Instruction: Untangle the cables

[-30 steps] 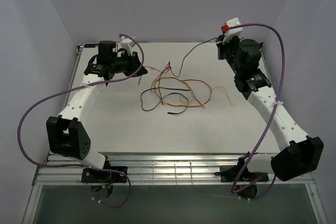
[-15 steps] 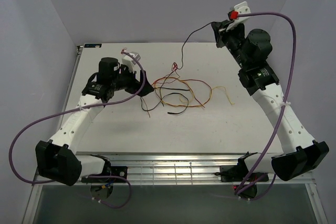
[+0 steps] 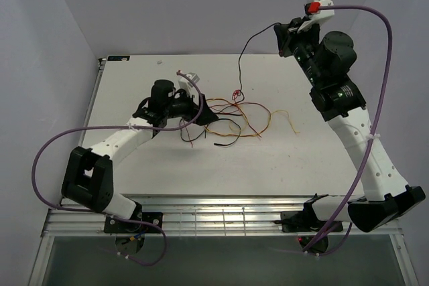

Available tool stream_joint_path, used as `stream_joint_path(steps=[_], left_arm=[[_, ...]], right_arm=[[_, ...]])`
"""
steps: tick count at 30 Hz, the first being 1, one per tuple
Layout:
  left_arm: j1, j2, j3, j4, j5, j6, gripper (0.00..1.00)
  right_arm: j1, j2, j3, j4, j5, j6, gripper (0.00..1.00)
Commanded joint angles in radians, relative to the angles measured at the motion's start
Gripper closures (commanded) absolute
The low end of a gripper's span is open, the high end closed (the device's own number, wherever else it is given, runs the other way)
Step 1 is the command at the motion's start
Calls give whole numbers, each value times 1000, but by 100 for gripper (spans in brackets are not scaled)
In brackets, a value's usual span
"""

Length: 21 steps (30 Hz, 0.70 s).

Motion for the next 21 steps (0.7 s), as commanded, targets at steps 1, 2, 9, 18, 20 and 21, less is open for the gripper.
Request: stream_joint_path(steps=[1,2,9,18,20,21], left_arm=[[-72,24,-16,233,-1,-80,2],[-105,41,11,238,-21,-73,2],[-210,239,160,258,-221,-33,2],[-285,375,205,311,-607,-66,6],[-293,383,201,337,-665,-76,7],[-296,389,197,374,-679,-83,7]], right_arm=[[13,-16,52,-44,89,80,92],[21,-14,59,-55,92,92,92],[42,-25,33,-75,121,124,92],[45,-45,33,-76,112,152,92],[45,-56,29,-78,112,158,92],[45,-59,26,-76,109,161,92]])
